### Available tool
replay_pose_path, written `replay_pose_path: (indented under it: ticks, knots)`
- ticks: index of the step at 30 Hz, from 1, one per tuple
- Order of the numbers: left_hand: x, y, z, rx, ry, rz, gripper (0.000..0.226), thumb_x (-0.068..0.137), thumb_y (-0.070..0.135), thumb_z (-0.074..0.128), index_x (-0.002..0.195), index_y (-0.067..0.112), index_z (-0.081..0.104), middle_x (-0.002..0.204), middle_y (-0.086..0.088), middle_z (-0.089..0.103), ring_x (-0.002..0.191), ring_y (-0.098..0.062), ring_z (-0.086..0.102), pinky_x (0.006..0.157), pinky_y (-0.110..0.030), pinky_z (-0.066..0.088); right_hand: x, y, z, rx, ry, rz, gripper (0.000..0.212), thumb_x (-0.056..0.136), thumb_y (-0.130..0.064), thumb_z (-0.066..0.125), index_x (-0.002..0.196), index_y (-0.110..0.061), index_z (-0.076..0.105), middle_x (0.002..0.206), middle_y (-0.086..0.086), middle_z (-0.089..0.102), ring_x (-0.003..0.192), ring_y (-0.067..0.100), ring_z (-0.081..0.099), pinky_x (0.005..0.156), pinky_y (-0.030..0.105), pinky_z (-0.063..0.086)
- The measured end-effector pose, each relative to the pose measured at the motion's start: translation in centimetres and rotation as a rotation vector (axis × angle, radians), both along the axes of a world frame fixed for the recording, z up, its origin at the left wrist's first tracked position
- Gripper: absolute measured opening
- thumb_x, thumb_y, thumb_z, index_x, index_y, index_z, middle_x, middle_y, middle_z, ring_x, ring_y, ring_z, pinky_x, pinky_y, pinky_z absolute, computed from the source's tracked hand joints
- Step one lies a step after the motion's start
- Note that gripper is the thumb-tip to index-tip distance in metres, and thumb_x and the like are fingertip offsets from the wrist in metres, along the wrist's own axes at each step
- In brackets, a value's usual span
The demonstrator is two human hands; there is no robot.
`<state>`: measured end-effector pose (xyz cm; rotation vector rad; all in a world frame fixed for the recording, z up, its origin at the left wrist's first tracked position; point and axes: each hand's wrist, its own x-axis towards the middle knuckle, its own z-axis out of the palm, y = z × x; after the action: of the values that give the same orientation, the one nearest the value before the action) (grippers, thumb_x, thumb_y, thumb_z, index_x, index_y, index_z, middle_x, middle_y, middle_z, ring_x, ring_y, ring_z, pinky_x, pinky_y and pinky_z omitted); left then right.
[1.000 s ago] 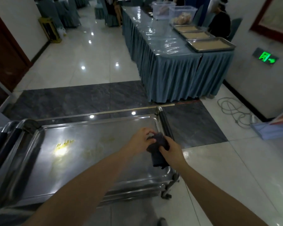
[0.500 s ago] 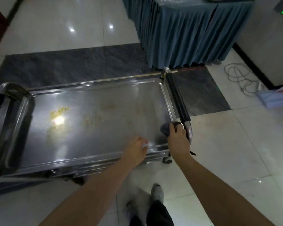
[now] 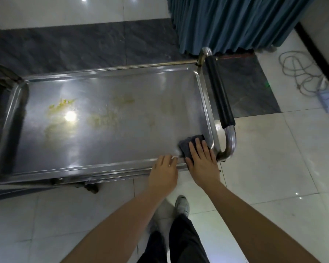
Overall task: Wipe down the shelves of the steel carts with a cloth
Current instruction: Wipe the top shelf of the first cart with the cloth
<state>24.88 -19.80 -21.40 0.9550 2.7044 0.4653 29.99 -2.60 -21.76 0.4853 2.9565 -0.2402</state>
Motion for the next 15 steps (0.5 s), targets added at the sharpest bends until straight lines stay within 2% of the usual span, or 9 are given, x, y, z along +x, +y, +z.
replay_pose_path:
  ticks: [3,5,8,11,15]
  knots:
    - [0.6,-0.2,-0.7,-0.002,0.053,-0.009,0.042,0.086,0.019,0.072,0.125,0.009,0.065,0.123,-0.007,0.061,0.113,-0.029,0.058,0.091,-0.043,0.056,-0.5,0.6,-0.1,0.003,-0.024,-0.123,0.06,0.105,-0.04,0.018,0.158,-0.013,0.024,0.165,0.014,0.021,0.153,0.033,0.016,0.12,0.054,0.025]
    - [0.6,-0.2,-1.0,0.01,0.093,0.005,0.042,0.087,0.019,0.073,0.127,0.008,0.065,0.123,-0.006,0.063,0.113,-0.028,0.059,0.093,-0.042,0.055,-1.2,0.7,-0.2,0.013,-0.028,-0.15,0.06,0.104,-0.038,0.016,0.158,-0.012,0.023,0.165,0.016,0.019,0.153,0.034,0.016,0.121,0.054,0.024]
    - [0.3,-0.2,-1.0,0.025,0.137,0.029,0.037,0.088,0.019,0.073,0.124,0.009,0.068,0.114,-0.004,0.066,0.103,-0.026,0.061,0.087,-0.039,0.054,-2.6,0.9,-0.7,0.04,-0.036,-0.162,0.059,0.105,-0.037,0.016,0.159,-0.013,0.016,0.167,0.014,0.01,0.154,0.033,0.01,0.123,0.052,0.017]
    - [0.5,-0.6,-1.5,0.035,0.189,-0.003,0.039,0.091,0.021,0.068,0.128,0.009,0.066,0.115,-0.003,0.065,0.102,-0.025,0.059,0.089,-0.038,0.051,-5.1,2.1,-0.9,0.051,-0.059,-0.153,0.06,0.107,-0.038,0.023,0.16,-0.014,0.008,0.168,0.014,0.003,0.154,0.032,0.005,0.124,0.051,0.013]
    - [0.9,-0.7,-2.3,0.088,0.241,0.046,0.038,0.096,0.024,0.057,0.129,0.009,0.068,0.119,-0.003,0.067,0.107,-0.025,0.059,0.091,-0.037,0.048,-10.3,4.7,-1.0,0.05,-0.055,-0.16,0.062,0.106,-0.04,0.024,0.161,-0.016,0.009,0.168,0.011,0.003,0.155,0.03,0.004,0.124,0.049,0.013]
